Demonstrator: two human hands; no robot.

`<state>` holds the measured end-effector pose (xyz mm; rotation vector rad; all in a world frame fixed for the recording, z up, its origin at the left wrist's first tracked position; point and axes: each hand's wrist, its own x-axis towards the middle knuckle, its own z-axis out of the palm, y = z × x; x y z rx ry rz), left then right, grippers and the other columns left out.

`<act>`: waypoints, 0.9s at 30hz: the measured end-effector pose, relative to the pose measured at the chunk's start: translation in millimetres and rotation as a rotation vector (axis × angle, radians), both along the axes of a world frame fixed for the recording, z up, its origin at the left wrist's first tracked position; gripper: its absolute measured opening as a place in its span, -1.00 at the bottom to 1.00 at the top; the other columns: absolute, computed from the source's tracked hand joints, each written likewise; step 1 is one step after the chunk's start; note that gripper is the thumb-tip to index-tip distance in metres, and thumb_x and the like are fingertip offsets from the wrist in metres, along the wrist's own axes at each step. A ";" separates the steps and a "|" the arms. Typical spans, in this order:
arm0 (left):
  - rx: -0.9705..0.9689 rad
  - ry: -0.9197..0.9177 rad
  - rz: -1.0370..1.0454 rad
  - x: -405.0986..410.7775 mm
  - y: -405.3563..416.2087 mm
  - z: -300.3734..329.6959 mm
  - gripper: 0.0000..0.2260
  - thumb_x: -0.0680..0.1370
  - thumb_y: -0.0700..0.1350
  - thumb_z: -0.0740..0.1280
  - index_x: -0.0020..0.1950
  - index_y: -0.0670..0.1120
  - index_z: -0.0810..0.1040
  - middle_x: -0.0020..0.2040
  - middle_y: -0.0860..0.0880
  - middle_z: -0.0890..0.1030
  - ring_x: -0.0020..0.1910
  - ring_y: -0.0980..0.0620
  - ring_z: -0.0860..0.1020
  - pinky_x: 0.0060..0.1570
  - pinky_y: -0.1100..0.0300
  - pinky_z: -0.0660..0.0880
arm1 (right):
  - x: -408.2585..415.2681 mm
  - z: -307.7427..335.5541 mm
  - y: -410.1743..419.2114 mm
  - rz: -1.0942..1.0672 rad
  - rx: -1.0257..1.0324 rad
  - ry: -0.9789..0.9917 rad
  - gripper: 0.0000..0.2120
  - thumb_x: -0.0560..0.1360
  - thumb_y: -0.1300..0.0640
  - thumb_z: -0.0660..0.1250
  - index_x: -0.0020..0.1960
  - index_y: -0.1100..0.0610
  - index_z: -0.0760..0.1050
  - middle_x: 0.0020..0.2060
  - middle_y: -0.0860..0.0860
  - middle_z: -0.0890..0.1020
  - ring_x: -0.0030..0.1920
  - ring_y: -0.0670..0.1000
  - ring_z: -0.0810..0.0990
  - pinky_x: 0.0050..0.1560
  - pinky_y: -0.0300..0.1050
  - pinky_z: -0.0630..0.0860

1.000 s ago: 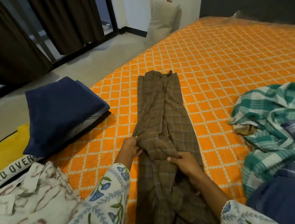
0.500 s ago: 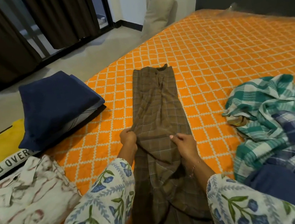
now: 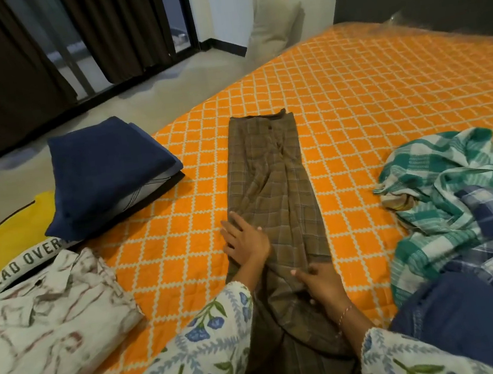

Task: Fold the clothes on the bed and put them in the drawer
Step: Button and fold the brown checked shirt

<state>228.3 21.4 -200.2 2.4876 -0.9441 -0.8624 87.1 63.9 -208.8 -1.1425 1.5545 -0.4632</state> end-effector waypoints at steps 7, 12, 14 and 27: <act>-0.031 -0.452 -0.579 10.7 11.6 -26.7 -0.45 0.64 0.17 -0.09 0.57 0.01 -0.17 0.56 -0.11 -0.21 0.53 -0.09 -0.23 0.45 -0.15 -0.21 | 29.6 18.5 -42.2 0.361 -0.673 0.519 -0.58 0.63 0.12 0.12 0.47 0.14 0.26 0.48 0.12 0.25 0.49 0.12 0.18 0.39 0.03 0.27; 0.107 -0.327 -0.604 32.1 8.7 -45.9 -0.36 0.58 0.30 -0.10 0.55 0.06 -0.22 0.57 -0.03 -0.21 0.54 -0.02 -0.21 0.43 -0.20 -0.21 | 29.4 -24.4 -70.1 0.702 -0.387 0.732 -0.04 0.28 -0.49 -0.56 0.55 0.00 -0.28 0.54 -0.03 -0.24 0.53 0.02 -0.27 0.44 0.29 -0.24; 0.073 -0.400 -0.586 32.7 3.9 -42.0 -0.36 0.58 0.31 -0.13 0.57 0.03 -0.12 0.58 -0.04 -0.08 0.55 -0.02 -0.09 0.42 -0.18 -0.18 | 26.5 -29.4 -71.8 0.605 -0.401 0.685 0.16 0.08 -0.51 -0.70 0.55 0.01 -0.27 0.52 -0.08 -0.23 0.53 -0.02 -0.24 0.43 0.29 -0.25; -0.437 0.373 0.185 78.3 -231.1 -18.9 -0.58 0.55 -0.07 0.35 0.33 -0.24 0.42 0.25 -0.18 0.52 0.22 -0.16 0.49 0.17 0.04 0.45 | 77.9 -23.4 -300.5 -0.254 0.016 -0.276 -0.77 0.55 0.45 0.10 0.00 0.31 0.51 -0.16 0.24 0.58 -0.39 -0.01 0.53 -0.48 -0.28 0.47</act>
